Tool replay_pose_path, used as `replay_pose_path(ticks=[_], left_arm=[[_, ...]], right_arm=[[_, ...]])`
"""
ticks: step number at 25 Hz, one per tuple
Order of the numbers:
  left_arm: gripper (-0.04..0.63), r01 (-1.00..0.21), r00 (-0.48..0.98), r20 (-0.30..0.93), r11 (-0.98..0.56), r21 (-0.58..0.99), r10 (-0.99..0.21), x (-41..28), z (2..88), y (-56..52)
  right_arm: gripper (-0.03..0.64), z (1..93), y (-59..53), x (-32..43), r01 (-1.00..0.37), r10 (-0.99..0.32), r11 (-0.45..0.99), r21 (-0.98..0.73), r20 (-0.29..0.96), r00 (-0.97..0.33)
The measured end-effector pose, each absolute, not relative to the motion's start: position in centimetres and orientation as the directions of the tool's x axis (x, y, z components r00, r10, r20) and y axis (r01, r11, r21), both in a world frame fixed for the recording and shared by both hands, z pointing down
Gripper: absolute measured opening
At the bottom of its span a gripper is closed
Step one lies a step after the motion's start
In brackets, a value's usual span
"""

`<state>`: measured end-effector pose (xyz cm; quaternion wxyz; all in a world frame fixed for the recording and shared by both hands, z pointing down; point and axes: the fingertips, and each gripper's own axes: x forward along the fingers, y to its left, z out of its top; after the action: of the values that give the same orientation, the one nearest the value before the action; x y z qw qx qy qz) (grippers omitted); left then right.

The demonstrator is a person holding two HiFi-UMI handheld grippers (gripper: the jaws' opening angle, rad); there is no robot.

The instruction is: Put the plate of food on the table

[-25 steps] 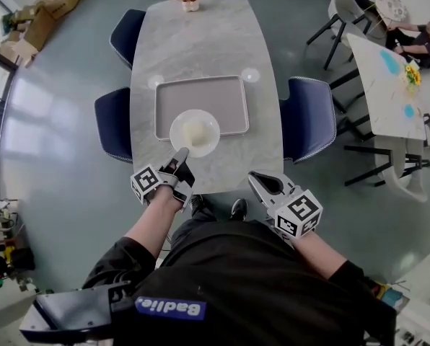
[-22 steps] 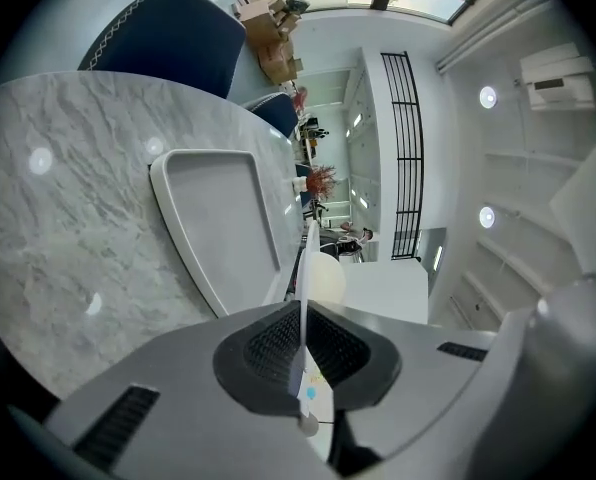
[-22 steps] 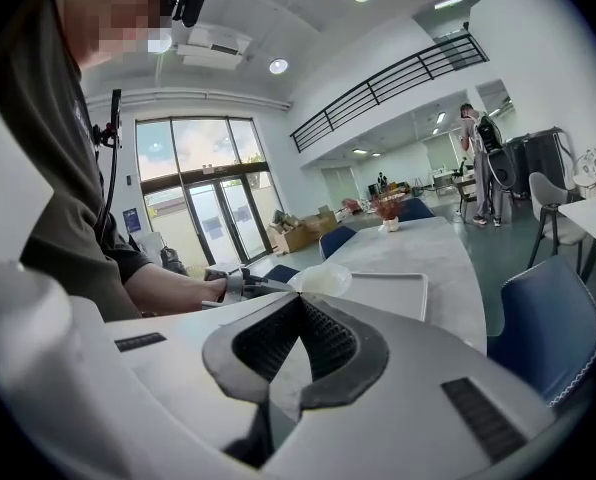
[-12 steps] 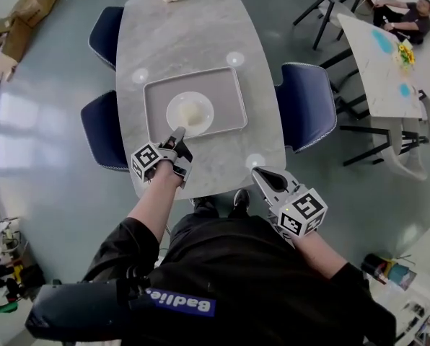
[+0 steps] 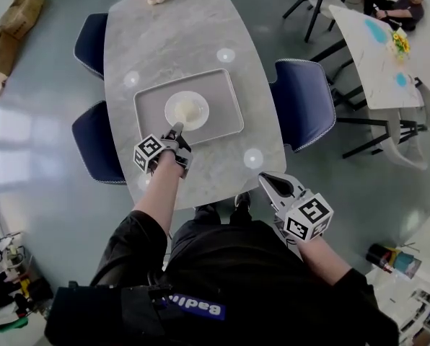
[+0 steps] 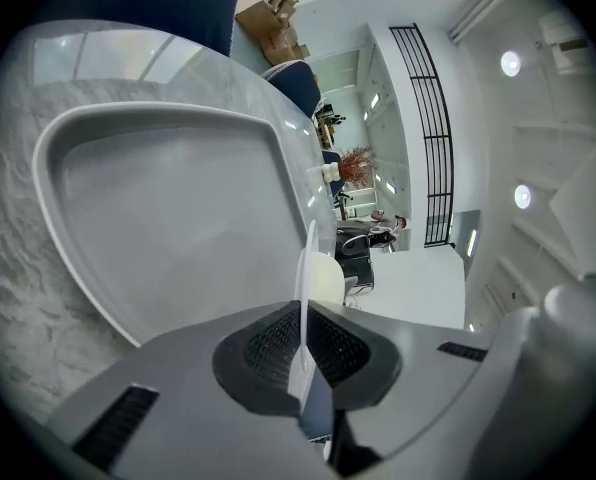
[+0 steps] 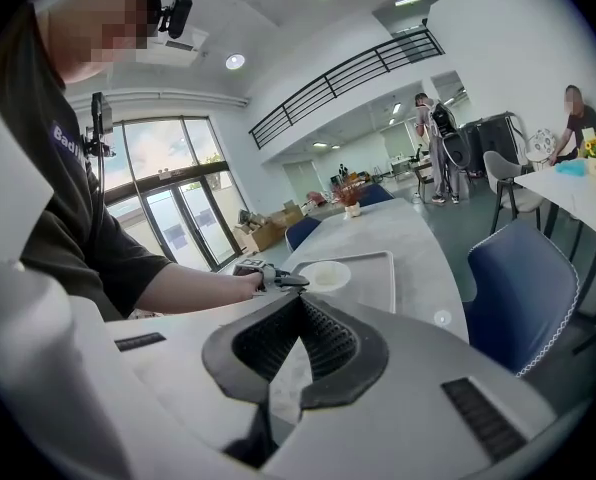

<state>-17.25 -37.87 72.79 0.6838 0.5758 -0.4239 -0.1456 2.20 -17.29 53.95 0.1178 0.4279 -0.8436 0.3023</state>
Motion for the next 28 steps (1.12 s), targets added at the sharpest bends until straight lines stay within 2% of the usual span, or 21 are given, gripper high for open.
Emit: replay_pose_path(ticks=[8, 16, 23, 28], left_arm=[[0.018, -0.343, 0.582, 0.479, 0.336, 0.877, -0.657, -17.0, 75.0, -38.8], [0.018, -0.357, 0.575, 0.494, 0.344, 0.869, -0.652, -16.8, 75.7, -39.3], [0.02, -0.51, 0.552, 0.59, 0.321, 0.798, -0.59, -17.5, 76.4, -39.7], [0.047, -0.632, 0.514, 0.667, 0.288, 0.719, -0.539, -17.8, 76.7, -40.0]], right_arm=[[0.011, 54.8, -17.3, 3.7, -0.811, -0.659, 0.408, -0.42, 0.48, -0.579], [0.011, 55.5, -17.2, 3.8, -0.81, -0.649, 0.397, -0.432, 0.492, -0.581], [0.011, 55.1, -17.1, 2.9, -0.789, -0.64, 0.433, -0.436, 0.467, -0.61], [0.011, 55.3, -16.8, 3.1, -0.801, -0.647, 0.43, -0.416, 0.476, -0.595]])
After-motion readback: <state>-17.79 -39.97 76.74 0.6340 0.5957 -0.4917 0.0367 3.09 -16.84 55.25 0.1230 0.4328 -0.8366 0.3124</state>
